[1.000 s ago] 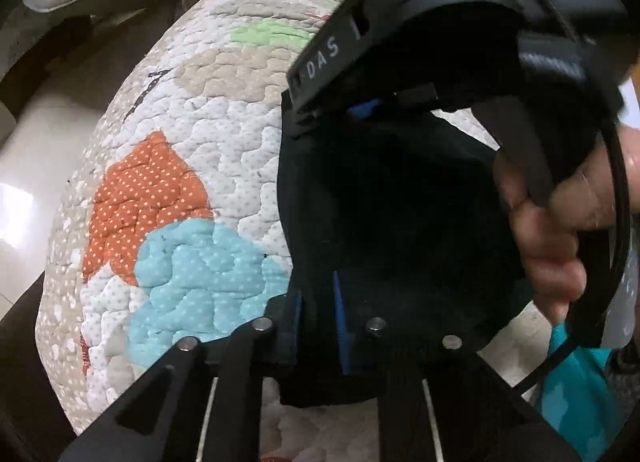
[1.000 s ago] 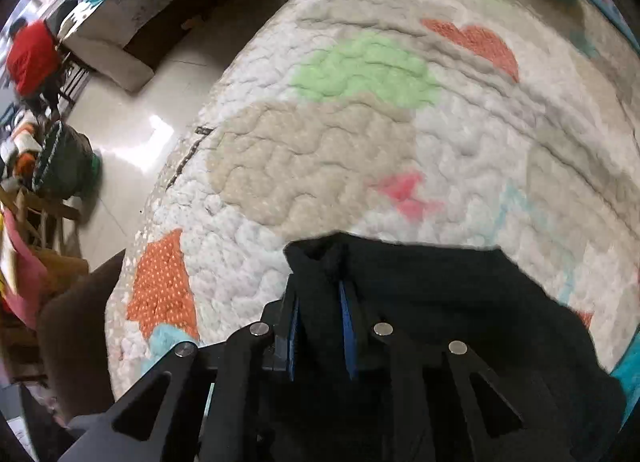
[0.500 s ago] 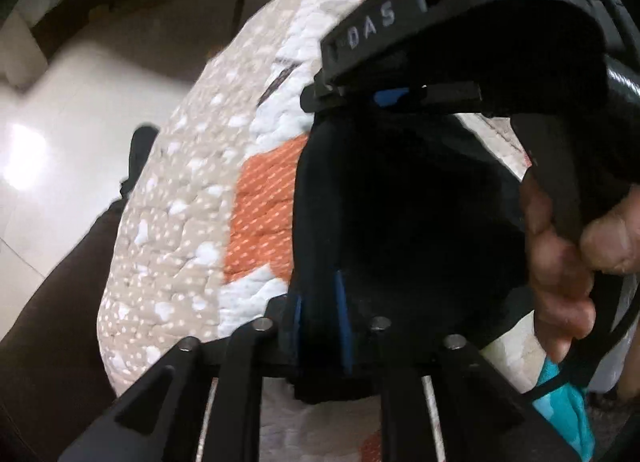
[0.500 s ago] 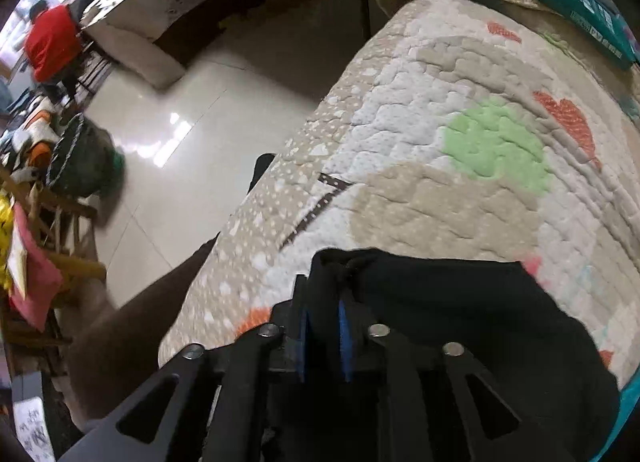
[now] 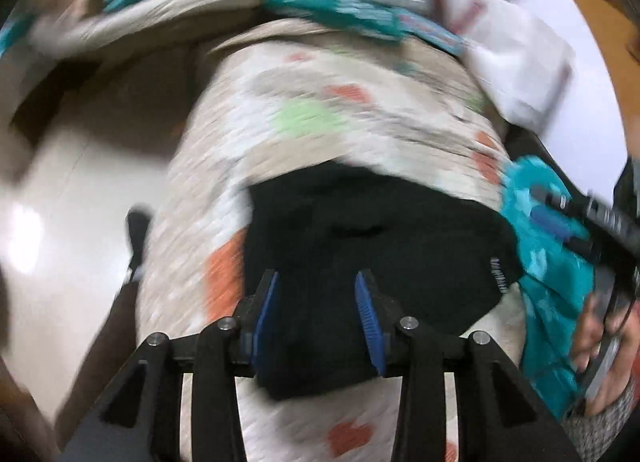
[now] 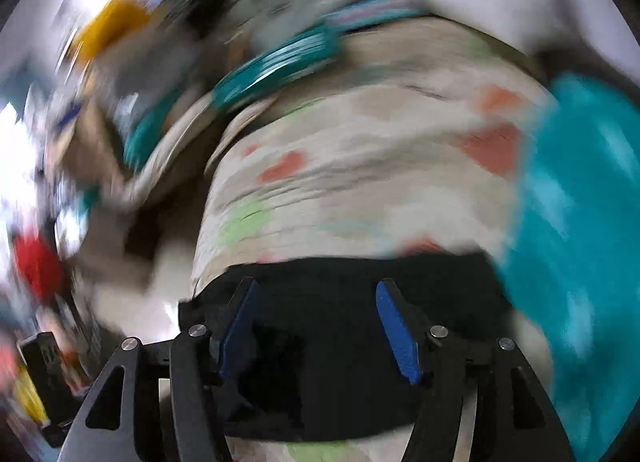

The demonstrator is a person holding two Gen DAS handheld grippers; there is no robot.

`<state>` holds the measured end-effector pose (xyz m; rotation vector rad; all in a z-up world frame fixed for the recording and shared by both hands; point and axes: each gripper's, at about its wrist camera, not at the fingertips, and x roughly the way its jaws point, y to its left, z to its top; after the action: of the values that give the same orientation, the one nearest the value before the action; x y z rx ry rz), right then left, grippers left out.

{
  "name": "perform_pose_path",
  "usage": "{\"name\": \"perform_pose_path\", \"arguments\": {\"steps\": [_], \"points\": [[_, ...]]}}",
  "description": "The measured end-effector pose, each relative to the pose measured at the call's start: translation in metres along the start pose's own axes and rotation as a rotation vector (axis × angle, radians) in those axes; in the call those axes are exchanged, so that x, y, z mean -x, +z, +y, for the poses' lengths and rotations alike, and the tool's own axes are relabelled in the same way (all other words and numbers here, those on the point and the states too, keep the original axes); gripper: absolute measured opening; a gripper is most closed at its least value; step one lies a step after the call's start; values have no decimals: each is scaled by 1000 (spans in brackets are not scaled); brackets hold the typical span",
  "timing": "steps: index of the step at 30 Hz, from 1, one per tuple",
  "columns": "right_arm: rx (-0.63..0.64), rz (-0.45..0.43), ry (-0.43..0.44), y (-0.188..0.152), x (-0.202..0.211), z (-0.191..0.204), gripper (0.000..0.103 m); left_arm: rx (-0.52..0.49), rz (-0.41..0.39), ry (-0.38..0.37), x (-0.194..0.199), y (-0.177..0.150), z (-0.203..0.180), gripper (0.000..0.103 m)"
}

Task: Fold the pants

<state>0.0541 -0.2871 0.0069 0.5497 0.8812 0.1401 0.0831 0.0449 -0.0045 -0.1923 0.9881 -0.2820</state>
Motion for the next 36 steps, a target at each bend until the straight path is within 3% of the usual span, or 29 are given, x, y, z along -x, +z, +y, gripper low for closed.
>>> {"name": "perform_pose_path", "arguments": {"steps": [2, 5, 10, 15, 17, 18, 19, 20, 21, 22, 24, 30, 36], "points": [[-115, -17, -28, -24, 12, -38, 67, -130, 6, -38, -15, 17, -51, 43], [-197, 9, -93, -41, 7, -68, 68, -236, 58, -94, -43, 41, -109, 43], [-247, 23, -115, -54, -10, -89, 68, -273, 164, -167, -110, 65, -171, 43], [-240, 28, -110, -55, -30, -104, 68, -338, 260, -203, -165, 67, -217, 44], [-255, 16, -77, -52, -38, -102, 68, -388, 298, -191, -185, 65, -234, 61], [-257, 12, -59, -50, -41, -102, 68, -409, 306, -180, -191, 65, -240, 63], [-254, 16, -40, -48, -45, -102, 60, -441, 317, -157, -198, 63, -246, 63], [-250, 26, -33, -48, -47, -101, 50, -473, 323, -137, -201, 62, -250, 59], [-248, 33, -35, -48, -49, -100, 34, -517, 311, -109, -201, 59, -255, 48], [-246, 33, -35, -48, -49, -100, 28, -549, 295, -77, -200, 57, -256, 23], [-233, 30, -40, -48, -48, -96, 24, -568, 291, -69, -197, 56, -253, 12], [-82, -26, -44, -44, -30, -55, 20, -502, 220, -90, -161, 55, -228, 8], [158, -83, -22, -52, 2, 17, 20, -371, 126, -138, -96, 67, -186, 8]]}}
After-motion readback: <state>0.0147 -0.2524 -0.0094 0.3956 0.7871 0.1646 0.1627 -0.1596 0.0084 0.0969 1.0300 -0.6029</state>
